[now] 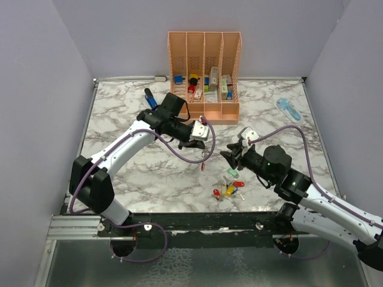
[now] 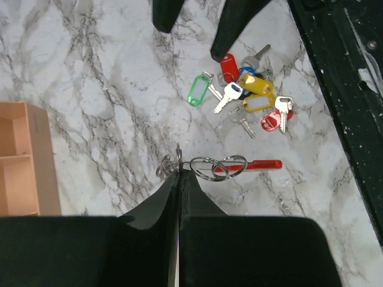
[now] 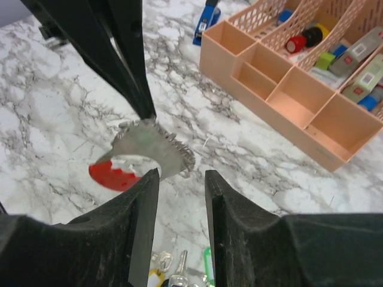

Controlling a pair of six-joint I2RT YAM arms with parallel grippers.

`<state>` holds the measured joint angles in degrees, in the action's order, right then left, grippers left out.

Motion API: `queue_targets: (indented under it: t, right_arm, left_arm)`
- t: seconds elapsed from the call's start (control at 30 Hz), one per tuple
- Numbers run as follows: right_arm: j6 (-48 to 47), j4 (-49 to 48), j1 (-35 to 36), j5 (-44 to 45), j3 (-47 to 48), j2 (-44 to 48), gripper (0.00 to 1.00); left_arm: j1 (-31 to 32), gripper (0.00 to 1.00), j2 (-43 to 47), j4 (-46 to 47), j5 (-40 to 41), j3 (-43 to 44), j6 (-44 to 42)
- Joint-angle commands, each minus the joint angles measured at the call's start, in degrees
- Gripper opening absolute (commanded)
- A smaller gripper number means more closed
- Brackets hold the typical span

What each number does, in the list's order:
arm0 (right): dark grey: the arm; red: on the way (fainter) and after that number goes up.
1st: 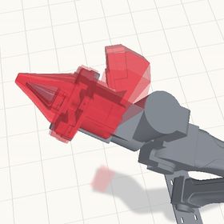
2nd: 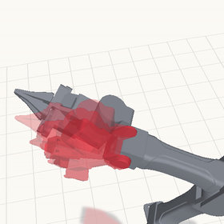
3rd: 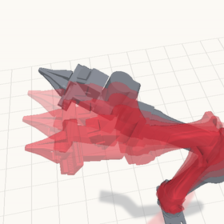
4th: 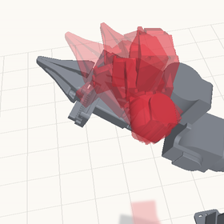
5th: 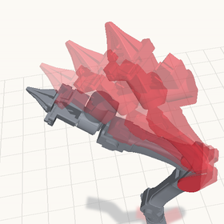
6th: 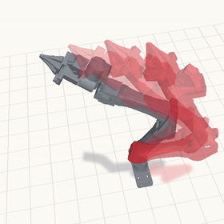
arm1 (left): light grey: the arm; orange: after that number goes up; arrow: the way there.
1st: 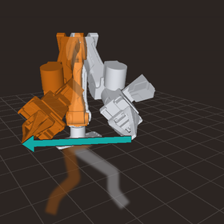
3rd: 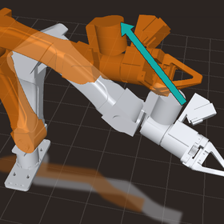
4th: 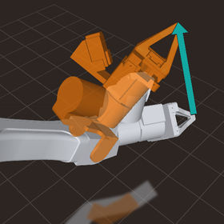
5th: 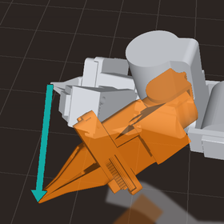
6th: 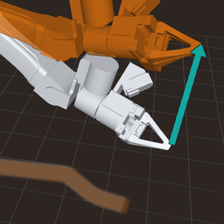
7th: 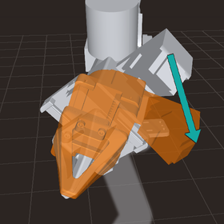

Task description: Put the keys on the keyring

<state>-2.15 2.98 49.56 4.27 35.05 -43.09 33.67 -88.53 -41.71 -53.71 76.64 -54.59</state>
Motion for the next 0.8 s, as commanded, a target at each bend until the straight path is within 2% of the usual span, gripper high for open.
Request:
queue_targets:
  t: [0.0, 0.27, 0.47, 0.77]
  right_arm:
    - [4.8, 1.2, 0.4, 1.4, -1.4, -1.0, 0.37]
    - [9.1, 1.2, 0.4, 2.8, -1.0, -3.1, 0.37]
    - [9.7, -1.2, 0.4, 3.9, -3.3, -1.3, 0.35]
    - [6.6, -8.0, 0.4, 4.1, -5.7, 2.2, 0.28]
  left_arm:
    - [0.2, 0.0, -0.5, 1.9, 2.4, 2.8, -0.6]
    - [-0.5, 0.0, -1.3, 1.6, 4.8, 7.0, 1.9]
    - [-1.0, 0.0, -2.4, 1.6, -4.1, 8.1, 6.5]
    - [-1.4, 0.0, -0.4, 4.5, -13.3, 2.5, 10.4]
